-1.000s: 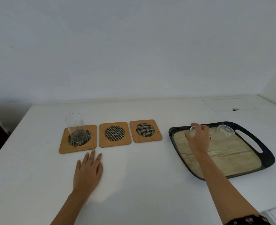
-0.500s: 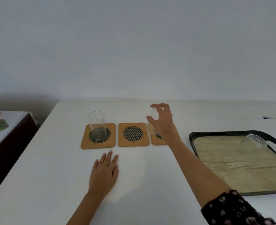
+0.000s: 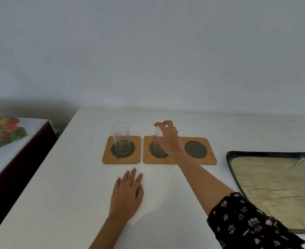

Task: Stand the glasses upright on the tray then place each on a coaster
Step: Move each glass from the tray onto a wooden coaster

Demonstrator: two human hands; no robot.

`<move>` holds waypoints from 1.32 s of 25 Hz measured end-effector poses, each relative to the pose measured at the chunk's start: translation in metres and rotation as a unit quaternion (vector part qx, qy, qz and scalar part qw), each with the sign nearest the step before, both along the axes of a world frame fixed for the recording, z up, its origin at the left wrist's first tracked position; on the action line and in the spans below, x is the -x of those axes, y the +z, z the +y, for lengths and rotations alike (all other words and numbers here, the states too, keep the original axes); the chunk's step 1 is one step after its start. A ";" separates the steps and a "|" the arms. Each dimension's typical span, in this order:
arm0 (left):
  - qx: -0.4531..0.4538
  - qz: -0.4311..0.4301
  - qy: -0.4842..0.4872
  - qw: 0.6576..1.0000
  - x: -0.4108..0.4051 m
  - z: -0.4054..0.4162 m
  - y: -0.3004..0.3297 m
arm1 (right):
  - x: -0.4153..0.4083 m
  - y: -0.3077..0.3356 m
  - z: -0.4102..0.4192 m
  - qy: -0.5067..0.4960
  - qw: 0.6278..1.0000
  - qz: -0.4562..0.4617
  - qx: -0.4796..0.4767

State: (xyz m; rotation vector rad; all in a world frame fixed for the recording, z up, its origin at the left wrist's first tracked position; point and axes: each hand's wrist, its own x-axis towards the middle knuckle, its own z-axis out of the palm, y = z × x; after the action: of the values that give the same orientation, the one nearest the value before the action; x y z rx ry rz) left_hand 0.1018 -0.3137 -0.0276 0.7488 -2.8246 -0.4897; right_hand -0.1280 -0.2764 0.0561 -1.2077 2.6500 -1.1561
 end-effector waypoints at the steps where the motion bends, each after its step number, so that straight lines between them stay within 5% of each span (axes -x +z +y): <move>1: 0.000 0.002 0.000 1.000 0.000 0.000 0.000 | 0.000 -0.001 -0.001 0.000 1.000 0.008 -0.004; 9: -0.001 0.006 0.003 1.000 0.001 0.000 0.001 | -0.003 0.001 -0.002 0.002 1.000 -0.003 -0.026; 15: 0.017 0.000 0.011 1.000 0.000 0.003 0.012 | -0.011 0.014 0.035 -0.019 0.989 0.140 -0.042; 26: 0.036 -0.033 0.015 0.999 0.042 0.065 0.028 | 0.057 0.042 0.206 -0.166 0.960 0.226 -0.004; 33: 0.035 -0.031 0.001 0.999 0.074 0.097 0.025 | 0.116 0.056 0.349 -0.328 0.923 0.196 -0.038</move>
State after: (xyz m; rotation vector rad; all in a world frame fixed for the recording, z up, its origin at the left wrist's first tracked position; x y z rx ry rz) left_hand 0.0281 -0.2164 -0.0030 0.7646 -2.8811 -0.3706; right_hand -0.2437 0.0730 0.1118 -0.5752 3.5274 -0.8980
